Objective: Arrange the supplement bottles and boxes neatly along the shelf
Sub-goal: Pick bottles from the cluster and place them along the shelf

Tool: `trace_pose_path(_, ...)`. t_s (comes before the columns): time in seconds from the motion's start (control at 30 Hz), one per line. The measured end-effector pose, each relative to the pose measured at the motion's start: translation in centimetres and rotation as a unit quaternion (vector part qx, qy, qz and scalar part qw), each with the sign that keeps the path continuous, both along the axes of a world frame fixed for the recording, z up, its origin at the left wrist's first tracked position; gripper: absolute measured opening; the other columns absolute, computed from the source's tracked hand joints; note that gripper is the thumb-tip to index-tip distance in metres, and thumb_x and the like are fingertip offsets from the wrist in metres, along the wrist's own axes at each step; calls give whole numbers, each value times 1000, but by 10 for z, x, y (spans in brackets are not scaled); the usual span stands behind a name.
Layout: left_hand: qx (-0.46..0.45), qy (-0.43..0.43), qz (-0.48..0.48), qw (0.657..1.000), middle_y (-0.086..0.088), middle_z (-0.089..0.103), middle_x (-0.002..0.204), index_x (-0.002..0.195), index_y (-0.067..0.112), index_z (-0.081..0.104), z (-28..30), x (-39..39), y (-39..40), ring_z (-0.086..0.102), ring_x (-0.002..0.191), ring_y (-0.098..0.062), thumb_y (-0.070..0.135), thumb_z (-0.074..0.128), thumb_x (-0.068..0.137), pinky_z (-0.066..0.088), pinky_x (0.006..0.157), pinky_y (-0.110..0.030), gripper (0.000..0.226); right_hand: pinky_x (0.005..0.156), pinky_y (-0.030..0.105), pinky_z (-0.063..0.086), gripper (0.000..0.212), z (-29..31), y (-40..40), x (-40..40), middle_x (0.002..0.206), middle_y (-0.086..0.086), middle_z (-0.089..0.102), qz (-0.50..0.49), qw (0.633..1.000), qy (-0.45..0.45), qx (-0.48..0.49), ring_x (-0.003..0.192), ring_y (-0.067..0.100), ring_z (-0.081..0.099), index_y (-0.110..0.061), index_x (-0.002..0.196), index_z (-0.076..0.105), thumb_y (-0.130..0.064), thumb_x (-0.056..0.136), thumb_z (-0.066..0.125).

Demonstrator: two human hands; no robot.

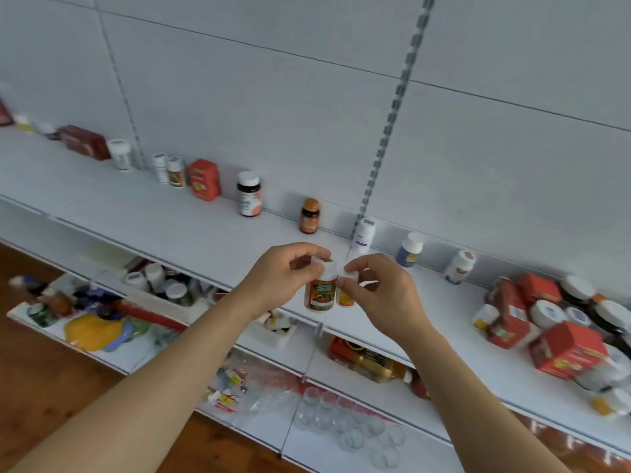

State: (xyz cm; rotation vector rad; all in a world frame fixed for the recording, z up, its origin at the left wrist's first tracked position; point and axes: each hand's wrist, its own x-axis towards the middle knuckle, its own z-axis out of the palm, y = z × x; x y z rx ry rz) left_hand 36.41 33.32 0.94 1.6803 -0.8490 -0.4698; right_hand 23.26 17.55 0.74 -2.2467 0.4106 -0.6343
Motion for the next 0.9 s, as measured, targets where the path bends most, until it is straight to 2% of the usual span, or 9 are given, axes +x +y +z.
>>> trace_pose_path(0.2,-6,-12,48,999,13,71,109,108,28,71,-3,58,58,63,100,5,13,62,95,47,82,-7,22,70,10,47,18,-4,47,76,95,-12,61,64,997,-15,-44,85,3,61,-22,99,74,-24,82,79)
trace_pose_path(0.37,1,-13,79,997,11,72,108,108,26,73,-7,114,87,64,100,0,12,61,95,49,84,-11,22,68,9,46,23,-11,65,148,96,-10,61,108,992,-23,-58,84,3,60,-21,104,75,-24,82,79)
trace_pose_path(0.5,15,-17,110,994,9,72,107,106,30,73,-3,169,104,65,101,-3,13,62,95,52,87,-18,24,69,8,47,25,-12,77,214,95,-15,58,133,988,-45,-63,85,1,59,-22,107,76,-23,83,79)
trace_pose_path(0.67,43,-44,121,991,12,72,105,100,37,71,11,235,122,66,102,-5,14,64,94,51,89,-23,26,68,5,45,25,-9,89,289,98,-5,63,161,983,-60,-58,79,3,61,-21,105,76,-20,81,81)
trace_pose_path(0.8,75,-63,111,989,15,71,105,101,36,70,17,280,137,65,99,-3,12,65,93,51,85,-19,25,68,3,44,26,-9,98,339,97,-6,62,173,980,-64,-71,74,-3,59,-20,104,77,-20,79,82)
trace_pose_path(0.9,95,-70,96,988,18,69,107,104,31,70,14,314,148,65,99,1,12,67,91,49,86,-16,23,68,6,46,27,-13,107,369,98,-8,62,170,981,-50,-77,73,0,61,-21,104,77,-23,78,83)
